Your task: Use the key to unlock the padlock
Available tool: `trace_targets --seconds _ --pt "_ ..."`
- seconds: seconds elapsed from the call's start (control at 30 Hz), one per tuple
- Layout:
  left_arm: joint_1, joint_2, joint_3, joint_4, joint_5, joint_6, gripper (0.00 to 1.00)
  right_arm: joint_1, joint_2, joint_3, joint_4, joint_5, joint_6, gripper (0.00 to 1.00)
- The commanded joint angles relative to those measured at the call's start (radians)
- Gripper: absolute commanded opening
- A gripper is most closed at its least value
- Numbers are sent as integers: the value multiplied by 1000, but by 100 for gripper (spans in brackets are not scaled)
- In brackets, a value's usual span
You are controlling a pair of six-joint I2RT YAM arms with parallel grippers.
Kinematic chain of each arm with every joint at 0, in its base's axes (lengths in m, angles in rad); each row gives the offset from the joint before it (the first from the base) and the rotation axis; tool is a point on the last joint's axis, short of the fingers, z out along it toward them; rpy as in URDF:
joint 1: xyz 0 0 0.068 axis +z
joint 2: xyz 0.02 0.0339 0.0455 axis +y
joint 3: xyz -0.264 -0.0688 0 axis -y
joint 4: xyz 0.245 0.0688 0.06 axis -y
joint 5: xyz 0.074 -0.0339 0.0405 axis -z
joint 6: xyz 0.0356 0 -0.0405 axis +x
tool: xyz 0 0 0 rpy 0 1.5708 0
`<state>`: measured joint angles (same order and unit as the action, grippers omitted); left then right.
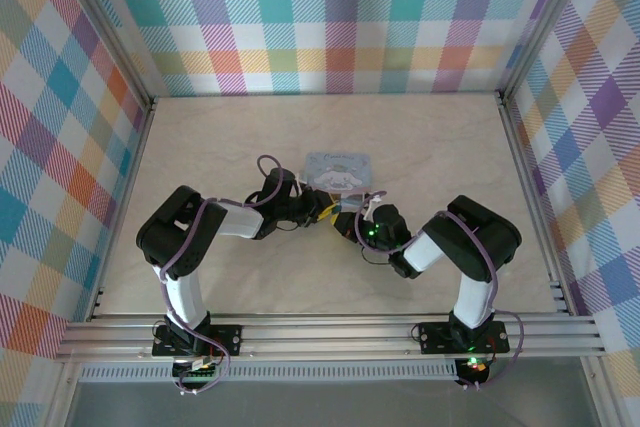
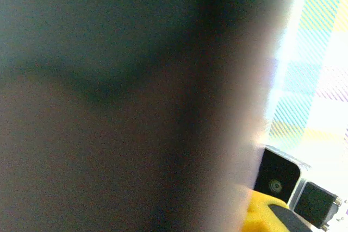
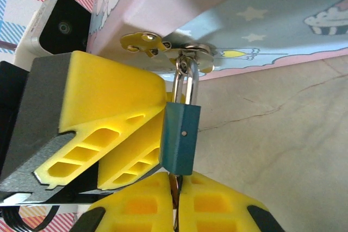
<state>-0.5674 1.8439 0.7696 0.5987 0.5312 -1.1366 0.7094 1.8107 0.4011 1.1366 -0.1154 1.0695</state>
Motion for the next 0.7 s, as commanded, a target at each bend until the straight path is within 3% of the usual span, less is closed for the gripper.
trace_targets --seconds 0.0,0.27,0.53,0.67 --pt "-15 20 17 1 23 5 26 -8 -30 -10 43 11 2 3" --pt "-20 20 12 8 21 15 35 -10 -29 -8 48 0 3 3" --pt "-18 -50 -29 13 -35 24 57 -15 -30 -16 55 -4 3 3" --pt "-22 -27 -29 71 -21 -8 59 -16 -27 -18 57 -9 5 3"
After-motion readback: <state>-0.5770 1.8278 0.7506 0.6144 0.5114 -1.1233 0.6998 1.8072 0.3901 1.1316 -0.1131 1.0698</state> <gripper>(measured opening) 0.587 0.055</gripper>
